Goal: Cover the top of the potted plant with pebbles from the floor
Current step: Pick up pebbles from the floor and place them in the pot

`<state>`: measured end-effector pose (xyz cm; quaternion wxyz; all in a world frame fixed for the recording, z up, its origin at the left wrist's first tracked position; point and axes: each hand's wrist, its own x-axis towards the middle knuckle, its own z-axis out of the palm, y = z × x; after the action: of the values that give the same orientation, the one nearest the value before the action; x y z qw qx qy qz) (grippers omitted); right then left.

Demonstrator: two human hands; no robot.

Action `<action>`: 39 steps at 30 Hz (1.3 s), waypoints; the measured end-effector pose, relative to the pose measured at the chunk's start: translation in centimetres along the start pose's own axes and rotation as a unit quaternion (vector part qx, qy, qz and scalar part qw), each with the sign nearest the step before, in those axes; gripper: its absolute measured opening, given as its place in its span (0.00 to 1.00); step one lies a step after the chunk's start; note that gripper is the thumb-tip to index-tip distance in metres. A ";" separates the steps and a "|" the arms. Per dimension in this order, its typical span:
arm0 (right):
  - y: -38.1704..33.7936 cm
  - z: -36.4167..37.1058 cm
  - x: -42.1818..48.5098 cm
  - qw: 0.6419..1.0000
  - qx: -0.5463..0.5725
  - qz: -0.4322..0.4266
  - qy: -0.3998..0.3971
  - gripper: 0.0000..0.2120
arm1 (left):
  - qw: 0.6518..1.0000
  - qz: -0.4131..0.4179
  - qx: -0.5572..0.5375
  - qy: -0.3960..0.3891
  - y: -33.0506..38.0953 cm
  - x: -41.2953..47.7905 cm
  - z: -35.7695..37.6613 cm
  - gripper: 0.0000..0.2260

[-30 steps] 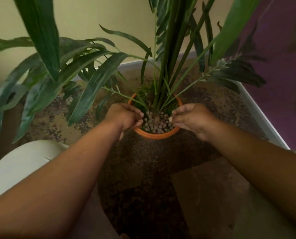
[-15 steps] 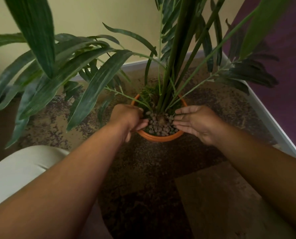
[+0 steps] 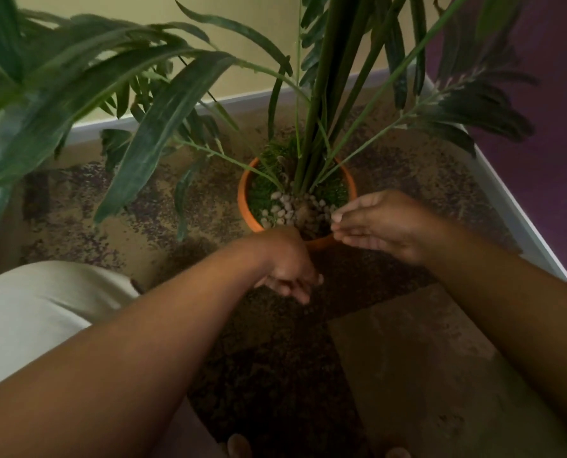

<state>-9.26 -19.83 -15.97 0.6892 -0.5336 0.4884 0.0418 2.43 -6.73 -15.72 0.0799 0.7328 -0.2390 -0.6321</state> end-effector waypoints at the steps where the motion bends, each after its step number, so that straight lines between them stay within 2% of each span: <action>1: 0.4 0.0 -0.2 0.999 -0.035 0.015 -0.017 0.02 | 1.000 -0.002 0.023 -0.017 -0.4 0.9 1.0 0.04; 3: 1.9 0.3 -0.3 0.994 -0.092 0.043 -0.037 0.04 | 0.998 -0.023 0.046 -0.025 -1.5 2.3 2.7 0.08; 5: 4.1 1.1 0.1 0.982 -0.179 0.061 -0.024 0.06 | 0.991 -0.032 0.132 -0.020 -2.8 4.0 3.7 0.09; 7: 6.3 1.9 0.9 0.948 -0.312 0.064 -0.009 0.05 | 0.975 -0.003 0.216 0.057 -4.1 5.1 4.1 0.12; 10: 9.1 2.8 2.2 0.897 -0.438 0.060 -0.014 0.09 | 0.958 0.003 0.247 0.146 -6.3 6.7 4.4 0.13; 14: 12.5 4.4 2.9 0.897 -0.435 0.065 0.042 0.18 | 0.951 0.045 0.234 0.199 -7.0 8.6 5.2 0.15; 17: 14.2 5.9 3.4 0.896 -0.439 0.044 0.045 0.22 | 0.950 0.088 0.238 0.181 -6.9 9.7 6.0 0.24; 19: 14.9 6.9 4.0 0.893 -0.448 0.027 0.041 0.23 | 0.946 0.098 0.261 0.165 -6.8 10.3 6.4 0.25; 24: 15.8 7.7 4.7 0.890 -0.449 -0.002 0.080 0.16 | 0.932 0.122 0.297 0.167 -6.5 10.5 6.7 0.15; 34: 14.8 5.5 5.2 0.901 -0.428 0.005 0.068 0.15 | 0.944 0.097 0.250 0.191 -5.8 10.7 6.8 0.13; 39: 13.0 4.0 5.0 0.914 -0.394 0.009 0.099 0.06 | 0.944 0.104 0.242 0.197 -5.6 10.4 6.8 0.11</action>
<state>-11.63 -13.46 -28.78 0.3709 -0.7590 0.5027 0.1835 -1.81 -5.24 -28.56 0.0108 0.8113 -0.4388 -0.3861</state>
